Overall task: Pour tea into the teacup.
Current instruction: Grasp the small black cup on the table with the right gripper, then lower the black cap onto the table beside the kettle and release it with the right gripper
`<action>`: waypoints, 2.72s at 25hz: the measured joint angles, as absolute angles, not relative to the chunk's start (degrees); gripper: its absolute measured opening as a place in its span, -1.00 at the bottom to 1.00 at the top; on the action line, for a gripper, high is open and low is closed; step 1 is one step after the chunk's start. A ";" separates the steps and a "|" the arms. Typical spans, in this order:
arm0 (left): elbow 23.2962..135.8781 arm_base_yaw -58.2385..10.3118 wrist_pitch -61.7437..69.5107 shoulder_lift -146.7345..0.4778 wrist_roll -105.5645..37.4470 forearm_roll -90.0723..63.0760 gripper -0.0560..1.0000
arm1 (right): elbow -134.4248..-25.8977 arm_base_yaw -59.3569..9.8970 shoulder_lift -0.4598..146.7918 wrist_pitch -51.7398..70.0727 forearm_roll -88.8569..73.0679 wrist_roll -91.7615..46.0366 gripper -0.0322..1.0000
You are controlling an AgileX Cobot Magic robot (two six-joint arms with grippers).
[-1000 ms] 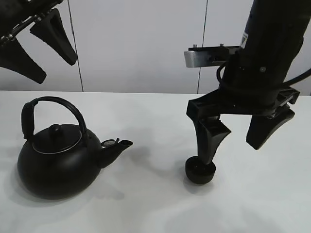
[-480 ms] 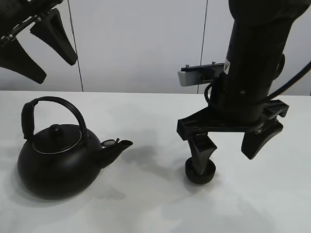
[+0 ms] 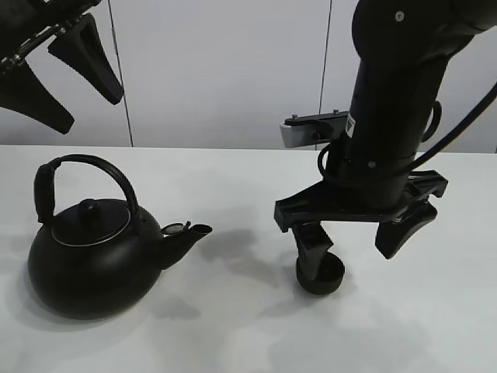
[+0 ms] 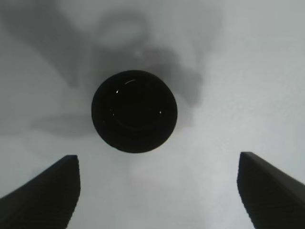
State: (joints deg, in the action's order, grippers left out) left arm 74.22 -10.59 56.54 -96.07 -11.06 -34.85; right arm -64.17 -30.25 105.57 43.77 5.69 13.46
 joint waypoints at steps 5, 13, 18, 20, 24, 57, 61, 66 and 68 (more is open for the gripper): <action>74.22 -10.59 56.54 -96.07 -11.06 -34.85 0.01 | -64.23 -30.25 107.67 42.23 5.69 13.46 0.25; 74.22 -10.59 56.54 -96.07 -11.06 -34.85 0.01 | -67.64 -30.25 110.78 41.88 5.59 13.68 0.25; 74.22 -10.59 56.54 -96.07 -11.06 -34.85 0.01 | -70.14 -30.25 113.80 42.75 5.08 13.73 0.25; 74.22 -10.59 56.54 -96.07 -11.06 -34.85 0.01 | -70.40 -30.25 114.70 43.76 5.08 13.73 0.25; 74.22 -10.59 56.54 -96.07 -11.06 -34.85 0.01 | -70.42 -30.25 114.70 44.31 5.02 13.73 0.25; 74.22 -10.59 56.54 -96.07 -11.06 -34.85 0.01 | -78.10 -30.48 110.69 46.83 -4.52 12.10 -0.17; 74.22 -10.59 56.54 -96.07 -11.06 -34.85 0.01 | -78.13 -32.56 111.32 44.16 -5.20 11.95 -0.17; 74.22 -10.59 55.65 -96.07 -11.06 -34.85 0.01 | -79.81 -34.74 115.16 42.26 -5.24 11.95 -0.17; 74.22 -10.59 55.18 -96.07 -11.06 -34.85 0.01 | -81.23 -34.74 117.14 42.14 -5.19 12.19 -0.17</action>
